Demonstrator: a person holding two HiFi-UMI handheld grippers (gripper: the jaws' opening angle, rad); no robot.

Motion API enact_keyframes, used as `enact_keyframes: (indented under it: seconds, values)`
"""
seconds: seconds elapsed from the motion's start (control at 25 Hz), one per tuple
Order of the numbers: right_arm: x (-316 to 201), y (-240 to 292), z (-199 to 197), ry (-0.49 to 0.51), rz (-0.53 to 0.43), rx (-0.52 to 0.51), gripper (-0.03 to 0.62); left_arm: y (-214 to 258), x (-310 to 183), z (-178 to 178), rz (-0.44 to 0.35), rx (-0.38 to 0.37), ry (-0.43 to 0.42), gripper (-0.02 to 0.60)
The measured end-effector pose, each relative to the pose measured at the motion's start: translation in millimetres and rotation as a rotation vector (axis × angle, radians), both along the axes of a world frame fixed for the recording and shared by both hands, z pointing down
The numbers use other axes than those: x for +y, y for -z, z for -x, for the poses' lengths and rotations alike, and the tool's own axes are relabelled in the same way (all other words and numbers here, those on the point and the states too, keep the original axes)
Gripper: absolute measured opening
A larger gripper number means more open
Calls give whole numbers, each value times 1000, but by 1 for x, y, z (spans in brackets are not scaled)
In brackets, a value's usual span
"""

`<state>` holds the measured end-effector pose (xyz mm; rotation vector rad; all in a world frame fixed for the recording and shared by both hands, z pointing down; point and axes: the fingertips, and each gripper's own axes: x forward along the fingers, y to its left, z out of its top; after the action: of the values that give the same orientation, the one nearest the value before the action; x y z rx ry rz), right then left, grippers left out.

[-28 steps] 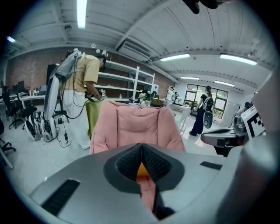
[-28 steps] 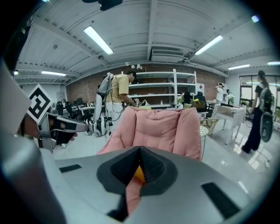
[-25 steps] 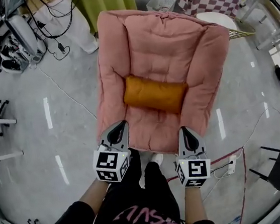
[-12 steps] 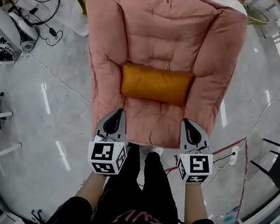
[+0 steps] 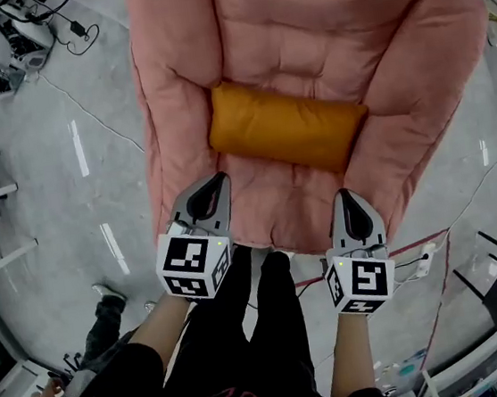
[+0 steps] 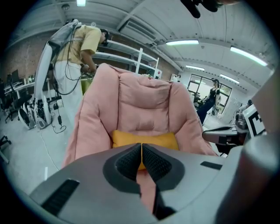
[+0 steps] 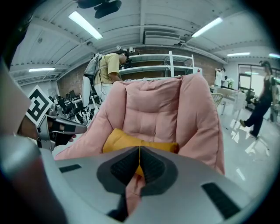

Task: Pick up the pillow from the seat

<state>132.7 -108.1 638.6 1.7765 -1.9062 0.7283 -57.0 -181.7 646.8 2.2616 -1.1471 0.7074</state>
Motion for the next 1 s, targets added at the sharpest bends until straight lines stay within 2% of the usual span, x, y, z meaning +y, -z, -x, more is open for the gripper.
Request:
enact_keyframes:
  seconds: [0.2, 0.32, 0.36, 0.4, 0.44, 0.6, 0.68, 1.0]
  values:
    - [-21, -22, 2, 25, -6, 23, 21, -26, -20, 1, 5, -17, 6, 9]
    - [-29, -38, 0, 19, 2, 2, 26, -43, -25, -5, 30, -6, 6, 13]
    - [-30, -45, -3, 12, 8, -11, 60, -49, -26, -9, 35, -7, 4, 30]
    - [-31, -51, -6, 5, 14, -26, 141, -55, -27, -13, 39, -11, 0, 90]
    - [-31, -58, -9, -2, 19, -37, 173, -61, -28, -15, 44, -17, -3, 136]
    - [-36, -87, -19, -18, 54, -41, 244, -86, -37, -18, 63, -43, -12, 194]
    - [-38, -102, -25, -34, 68, -57, 272, -99, -43, -19, 74, -59, -6, 246]
    - [-52, -146, -45, -99, 120, -41, 324, -138, -73, -21, 84, -126, 13, 311]
